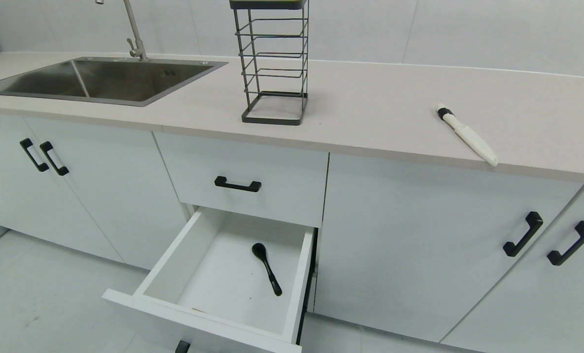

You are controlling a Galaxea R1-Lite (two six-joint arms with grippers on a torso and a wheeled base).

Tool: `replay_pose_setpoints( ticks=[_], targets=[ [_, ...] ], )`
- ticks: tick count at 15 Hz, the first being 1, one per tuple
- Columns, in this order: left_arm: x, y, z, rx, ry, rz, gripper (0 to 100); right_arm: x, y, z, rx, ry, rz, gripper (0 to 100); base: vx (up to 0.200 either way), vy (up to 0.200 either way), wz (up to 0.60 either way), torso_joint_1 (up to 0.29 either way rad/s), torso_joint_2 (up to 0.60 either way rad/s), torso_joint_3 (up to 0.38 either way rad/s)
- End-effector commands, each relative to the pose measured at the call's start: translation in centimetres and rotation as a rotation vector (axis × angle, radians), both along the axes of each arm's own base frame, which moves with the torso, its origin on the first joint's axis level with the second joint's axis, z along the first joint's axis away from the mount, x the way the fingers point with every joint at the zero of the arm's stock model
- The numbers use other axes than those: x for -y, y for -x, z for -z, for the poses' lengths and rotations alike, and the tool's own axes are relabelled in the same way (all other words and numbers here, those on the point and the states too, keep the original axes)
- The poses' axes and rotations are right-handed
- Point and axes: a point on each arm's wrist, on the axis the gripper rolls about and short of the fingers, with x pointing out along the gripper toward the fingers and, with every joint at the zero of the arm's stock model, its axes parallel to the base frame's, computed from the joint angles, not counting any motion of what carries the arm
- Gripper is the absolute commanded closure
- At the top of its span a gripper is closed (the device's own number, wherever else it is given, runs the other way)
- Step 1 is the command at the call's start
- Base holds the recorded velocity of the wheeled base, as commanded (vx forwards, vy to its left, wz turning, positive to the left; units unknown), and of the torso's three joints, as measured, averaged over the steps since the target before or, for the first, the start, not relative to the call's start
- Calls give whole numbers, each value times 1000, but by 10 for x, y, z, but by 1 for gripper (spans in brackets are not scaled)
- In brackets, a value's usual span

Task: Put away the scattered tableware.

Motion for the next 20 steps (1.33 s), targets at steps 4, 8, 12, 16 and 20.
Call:
replay_pose_setpoints(
  ticks=[4, 8, 12, 16, 20],
  targets=[
    [0, 0, 0, -1, 0, 0, 0, -2, 12, 25, -62, -4, -42, 0, 0, 0, 0, 0, 0, 0],
    [0, 0, 0, -1, 0, 4, 0, -2, 12, 25, -60, -4, -45, 0, 0, 0, 0, 0, 0, 0],
    [0, 8, -33, 215, -66, 11, 0, -2, 12, 25, -60, -9, -42, 0, 0, 0, 0, 0, 0, 0],
    [1, 13, -66, 108, 36, 160, 0, -2, 12, 25, -60, -4, -45, 0, 0, 0, 0, 0, 0, 0],
    [7, -37, -50, -485, 164, 344, 0, -2, 12, 25, -59, -6, -45, 0, 0, 0, 0, 0, 0, 0]
  ],
)
